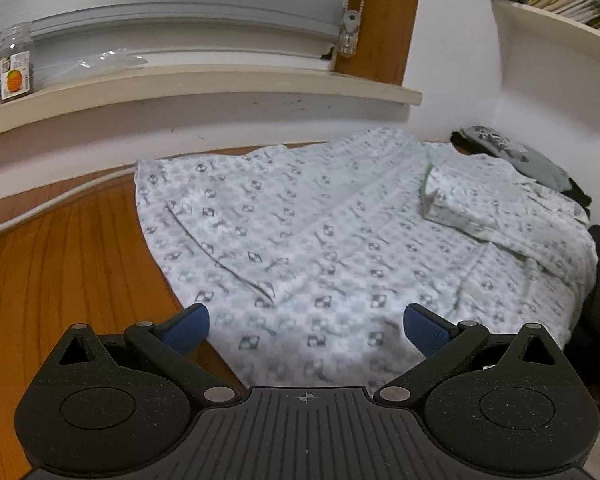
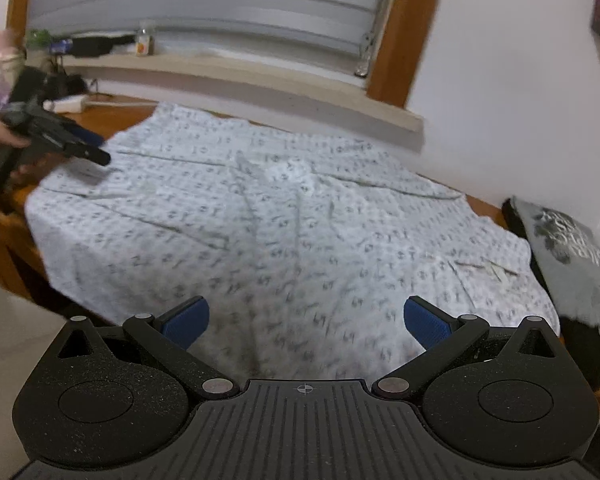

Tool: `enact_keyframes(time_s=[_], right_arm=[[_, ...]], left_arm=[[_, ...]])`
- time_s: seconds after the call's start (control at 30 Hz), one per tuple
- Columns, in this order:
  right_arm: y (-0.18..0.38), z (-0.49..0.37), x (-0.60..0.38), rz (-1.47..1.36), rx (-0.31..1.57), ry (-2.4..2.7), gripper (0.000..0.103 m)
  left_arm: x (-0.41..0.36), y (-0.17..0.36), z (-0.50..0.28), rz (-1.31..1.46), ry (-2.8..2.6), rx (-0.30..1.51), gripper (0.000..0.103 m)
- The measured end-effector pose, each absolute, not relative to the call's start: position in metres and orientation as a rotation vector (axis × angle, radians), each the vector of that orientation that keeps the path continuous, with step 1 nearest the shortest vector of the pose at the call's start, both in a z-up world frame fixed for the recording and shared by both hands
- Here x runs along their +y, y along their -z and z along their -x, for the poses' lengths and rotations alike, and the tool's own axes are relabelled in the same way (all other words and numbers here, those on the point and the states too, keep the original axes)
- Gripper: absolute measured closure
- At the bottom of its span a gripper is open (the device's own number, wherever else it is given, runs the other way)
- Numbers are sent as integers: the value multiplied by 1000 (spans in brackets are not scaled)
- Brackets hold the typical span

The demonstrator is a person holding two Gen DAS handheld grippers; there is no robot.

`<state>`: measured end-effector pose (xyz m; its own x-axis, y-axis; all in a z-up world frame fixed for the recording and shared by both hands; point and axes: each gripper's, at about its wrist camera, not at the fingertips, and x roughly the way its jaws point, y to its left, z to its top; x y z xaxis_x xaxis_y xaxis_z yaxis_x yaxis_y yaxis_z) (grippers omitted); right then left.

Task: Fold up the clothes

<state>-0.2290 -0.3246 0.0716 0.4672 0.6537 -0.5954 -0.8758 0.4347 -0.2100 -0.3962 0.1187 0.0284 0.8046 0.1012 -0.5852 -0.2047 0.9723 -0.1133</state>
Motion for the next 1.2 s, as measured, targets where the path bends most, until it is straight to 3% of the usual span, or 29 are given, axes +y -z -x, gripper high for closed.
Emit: enact_keyframes(time_s=[0.53, 0.7, 0.77, 0.9, 1.07, 1.13, 1.2], right_arm=[[-9, 202, -169, 464, 398, -1052, 1], [-5, 191, -152, 413, 437, -1080, 11], [-2, 188, -148, 406, 465, -1098, 29], [0, 182, -146, 400, 484, -1126, 50], [-9, 174, -156, 404, 488, -1129, 91], [-19, 173, -172, 433, 457, -1090, 98], [-35, 172, -199, 469, 419, -1034, 99]], left_arm=[[135, -25, 400, 270, -118, 565, 0], [135, -25, 400, 283, -126, 557, 0], [136, -24, 402, 294, -129, 549, 0], [137, -25, 403, 307, -131, 542, 0], [137, -25, 404, 316, -131, 537, 0], [138, -25, 403, 318, -130, 536, 0], [138, -25, 403, 317, -132, 536, 0]])
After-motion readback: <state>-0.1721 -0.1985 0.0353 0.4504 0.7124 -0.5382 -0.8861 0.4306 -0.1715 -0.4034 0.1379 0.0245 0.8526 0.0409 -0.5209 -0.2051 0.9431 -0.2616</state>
